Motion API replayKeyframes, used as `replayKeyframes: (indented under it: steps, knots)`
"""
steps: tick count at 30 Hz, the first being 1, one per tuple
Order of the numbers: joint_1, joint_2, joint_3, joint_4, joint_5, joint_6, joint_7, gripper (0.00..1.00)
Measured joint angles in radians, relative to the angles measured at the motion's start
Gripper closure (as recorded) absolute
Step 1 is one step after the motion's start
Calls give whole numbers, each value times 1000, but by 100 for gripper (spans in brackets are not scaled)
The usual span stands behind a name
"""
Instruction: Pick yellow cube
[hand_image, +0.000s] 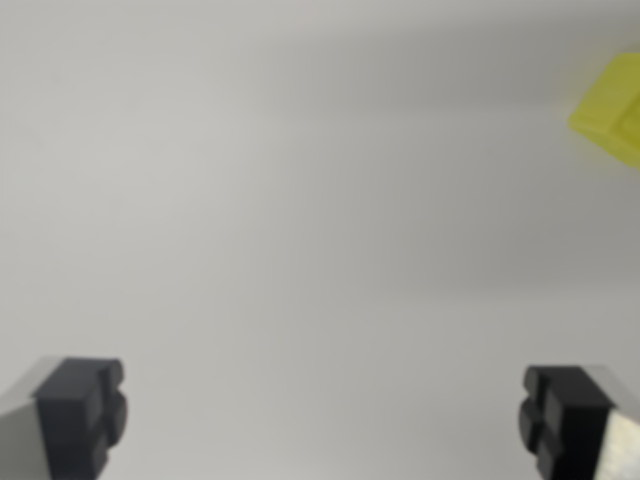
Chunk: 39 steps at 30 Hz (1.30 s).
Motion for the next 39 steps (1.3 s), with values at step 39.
replayKeyframes:
  steps: [39]
  knots:
    - [-151, 208, 0, 26, -8, 189, 86, 0]
